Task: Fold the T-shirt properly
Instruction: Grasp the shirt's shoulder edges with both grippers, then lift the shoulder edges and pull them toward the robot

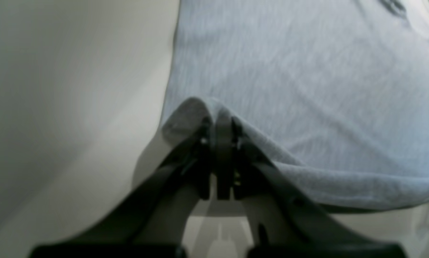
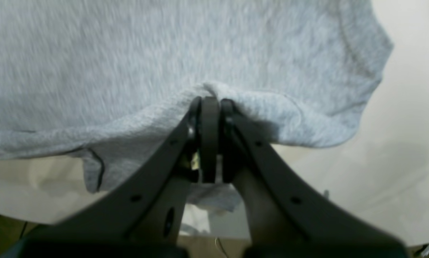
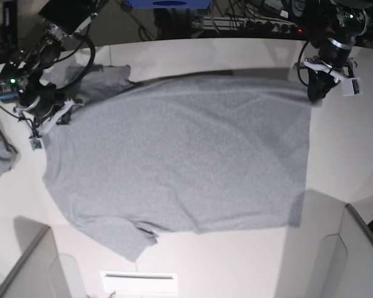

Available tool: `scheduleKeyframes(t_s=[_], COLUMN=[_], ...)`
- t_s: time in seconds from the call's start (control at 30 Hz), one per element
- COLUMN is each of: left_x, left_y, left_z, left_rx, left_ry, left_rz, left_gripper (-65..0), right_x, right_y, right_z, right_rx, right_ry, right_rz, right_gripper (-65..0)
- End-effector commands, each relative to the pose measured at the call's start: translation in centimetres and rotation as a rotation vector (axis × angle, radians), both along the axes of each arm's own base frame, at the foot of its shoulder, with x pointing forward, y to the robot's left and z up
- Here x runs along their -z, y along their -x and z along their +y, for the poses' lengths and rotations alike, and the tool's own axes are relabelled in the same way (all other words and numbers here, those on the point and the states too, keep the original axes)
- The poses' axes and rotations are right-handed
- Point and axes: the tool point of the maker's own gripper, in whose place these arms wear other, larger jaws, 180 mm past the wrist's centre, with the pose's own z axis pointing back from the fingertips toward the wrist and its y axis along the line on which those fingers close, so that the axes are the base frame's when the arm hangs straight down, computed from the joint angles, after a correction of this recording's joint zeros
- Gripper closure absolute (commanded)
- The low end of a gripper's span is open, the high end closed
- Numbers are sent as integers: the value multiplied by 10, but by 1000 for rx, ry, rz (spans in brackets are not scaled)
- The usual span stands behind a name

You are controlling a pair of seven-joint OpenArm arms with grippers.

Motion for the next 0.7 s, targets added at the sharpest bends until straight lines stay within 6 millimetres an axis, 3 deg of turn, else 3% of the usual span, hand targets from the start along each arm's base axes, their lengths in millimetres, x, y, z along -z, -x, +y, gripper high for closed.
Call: scheduleKeyframes(t_s=[0.0, 0.23, 0.37, 0.67], left_x=[-9, -14, -1, -2], left_y=[-4, -16, -18, -31], left_z=[4, 9, 13, 19], left_rx=[-18, -50, -32, -25], left_ry=[-1, 2, 9, -49], left_rz=[-34, -57, 14, 35], left_gripper=[0, 0, 0, 0], right_x=[-7, 6, 3, 7], right_y=[-10, -20, -26, -39], right_z=[-2, 18, 17, 17], right_rx=[2, -77, -50, -35], right_ry=[-3, -32, -45, -77], right_rz=[-37, -10, -38, -29], right_gripper=[0, 0, 0, 0])
